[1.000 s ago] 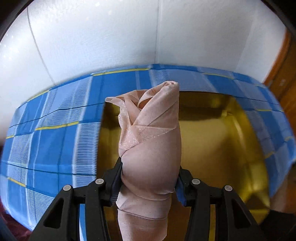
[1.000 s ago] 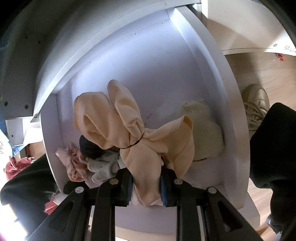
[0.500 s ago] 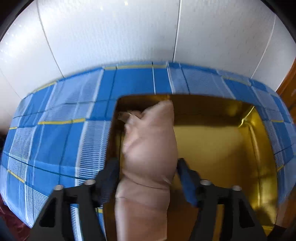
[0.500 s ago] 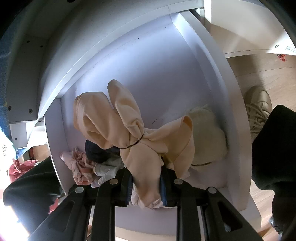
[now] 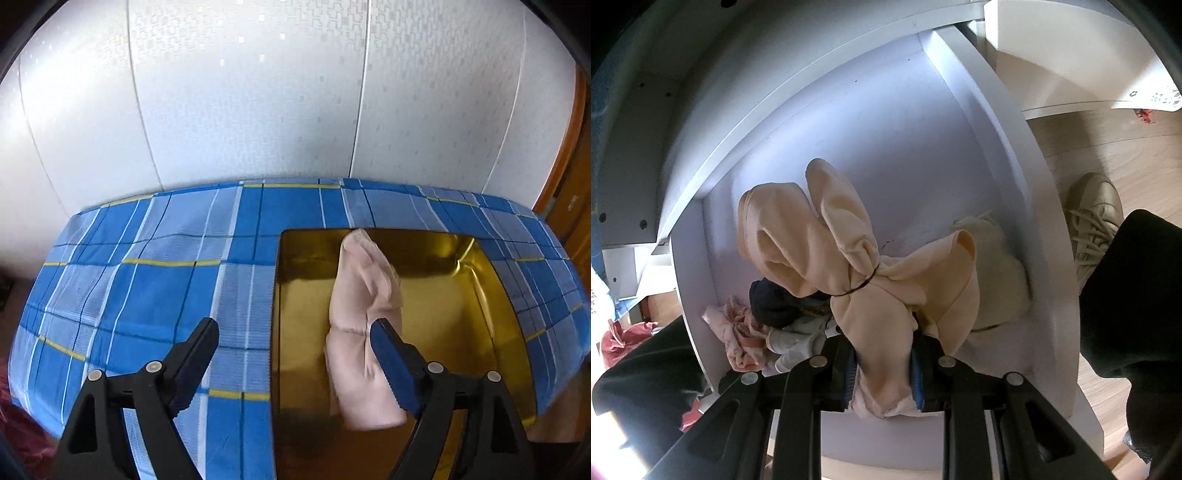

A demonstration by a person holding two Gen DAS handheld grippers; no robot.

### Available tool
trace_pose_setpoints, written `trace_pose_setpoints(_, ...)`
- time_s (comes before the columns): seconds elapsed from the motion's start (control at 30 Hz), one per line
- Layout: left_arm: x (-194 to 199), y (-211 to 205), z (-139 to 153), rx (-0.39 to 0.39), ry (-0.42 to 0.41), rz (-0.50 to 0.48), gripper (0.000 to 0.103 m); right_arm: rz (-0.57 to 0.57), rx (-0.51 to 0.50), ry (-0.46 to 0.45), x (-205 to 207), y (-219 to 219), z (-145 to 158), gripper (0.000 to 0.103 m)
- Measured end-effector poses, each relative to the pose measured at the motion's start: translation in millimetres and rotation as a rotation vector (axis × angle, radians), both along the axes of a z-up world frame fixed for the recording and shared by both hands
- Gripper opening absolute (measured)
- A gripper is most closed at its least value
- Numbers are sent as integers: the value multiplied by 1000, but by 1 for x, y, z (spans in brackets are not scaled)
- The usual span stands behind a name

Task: Organize soft objects
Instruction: 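Open the left tool to drop the pink satin garment into the box, then move the left tool back down into the clothes shelf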

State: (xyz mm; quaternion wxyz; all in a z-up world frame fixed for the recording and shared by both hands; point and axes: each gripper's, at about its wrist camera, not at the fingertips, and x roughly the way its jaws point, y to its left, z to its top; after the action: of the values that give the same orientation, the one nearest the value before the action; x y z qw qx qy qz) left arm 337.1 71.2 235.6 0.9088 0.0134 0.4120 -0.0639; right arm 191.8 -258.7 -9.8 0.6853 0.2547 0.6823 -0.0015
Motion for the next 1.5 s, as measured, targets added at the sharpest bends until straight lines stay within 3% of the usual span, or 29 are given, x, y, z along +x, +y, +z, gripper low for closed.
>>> trace_pose_setpoints(0.23,-38,12,-9,-69,-3,-6,87,9,-15,-10,-1,8,1,22)
trace_pose_setpoints(0.43,-84,0,-17,-50,-62,-77,87,4,-17,-11,-3,10,-1,22)
trace_pose_setpoints(0.67,-140,-7,-26,-108,-125,-122,92,7,-26,-10,-3,10,-3,22)
trace_pose_setpoints(0.93,-184,-25,-67,-99,-86,-175,94,3,-37,-13,-3,9,-2,22)
trace_pose_setpoints(1.13,-195,-37,-117,-113,39,-161,95,7,-41,-26,-5,8,1,22)
trace_pose_setpoints(1.27,-191,-45,-159,-91,215,-147,95,3,-40,-27,-5,8,1,22)
trace_pose_setpoints(1.5,-184,-27,-236,-217,504,50,95,13,-41,-33,-6,10,2,22)
